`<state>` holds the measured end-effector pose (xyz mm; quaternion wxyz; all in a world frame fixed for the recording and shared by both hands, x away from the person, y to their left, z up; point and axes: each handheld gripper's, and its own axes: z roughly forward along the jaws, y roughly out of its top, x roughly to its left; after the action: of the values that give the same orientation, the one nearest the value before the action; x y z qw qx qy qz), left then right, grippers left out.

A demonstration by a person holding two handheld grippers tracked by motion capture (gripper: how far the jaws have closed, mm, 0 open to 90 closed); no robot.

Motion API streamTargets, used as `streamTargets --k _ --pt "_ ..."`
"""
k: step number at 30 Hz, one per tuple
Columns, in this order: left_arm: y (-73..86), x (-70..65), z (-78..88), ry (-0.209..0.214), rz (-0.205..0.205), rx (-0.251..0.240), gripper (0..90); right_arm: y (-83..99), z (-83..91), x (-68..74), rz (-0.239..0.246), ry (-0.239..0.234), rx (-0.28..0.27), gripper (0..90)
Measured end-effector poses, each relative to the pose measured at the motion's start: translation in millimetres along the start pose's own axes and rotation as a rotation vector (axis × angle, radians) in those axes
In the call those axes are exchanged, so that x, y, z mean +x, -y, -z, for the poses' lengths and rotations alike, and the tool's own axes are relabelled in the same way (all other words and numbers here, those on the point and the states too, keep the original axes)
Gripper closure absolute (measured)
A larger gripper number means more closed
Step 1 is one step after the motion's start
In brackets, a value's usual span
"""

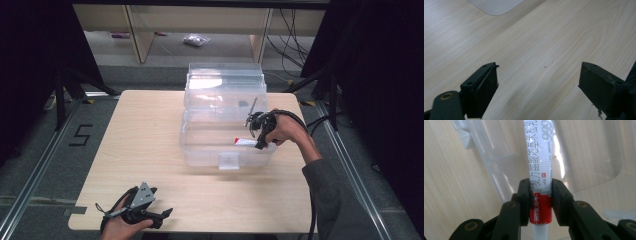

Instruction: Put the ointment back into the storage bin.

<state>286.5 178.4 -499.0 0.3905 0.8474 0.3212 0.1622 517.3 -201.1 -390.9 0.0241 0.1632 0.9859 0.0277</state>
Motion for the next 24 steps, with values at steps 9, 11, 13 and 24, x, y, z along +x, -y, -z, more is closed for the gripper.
streamTargets --k 9,11,13,24 --pt "0.2 0.6 -0.2 0.0 -0.001 -0.003 15.1 -2.4 2.1 0.8 -0.059 0.012 -0.024 63.5" --pt "-0.1 0.2 0.0 0.001 -0.001 -0.003 15.1 -1.2 2.4 -2.2 -0.025 0.011 -0.034 63.4" --pt "0.0 0.1 -0.1 0.002 0.0 -0.002 15.1 0.1 5.7 -1.6 -0.034 0.026 -0.046 62.8" --pt "0.1 0.1 0.1 0.006 0.002 -0.001 15.1 6.4 17.0 -0.2 -0.102 0.045 -0.093 59.0"
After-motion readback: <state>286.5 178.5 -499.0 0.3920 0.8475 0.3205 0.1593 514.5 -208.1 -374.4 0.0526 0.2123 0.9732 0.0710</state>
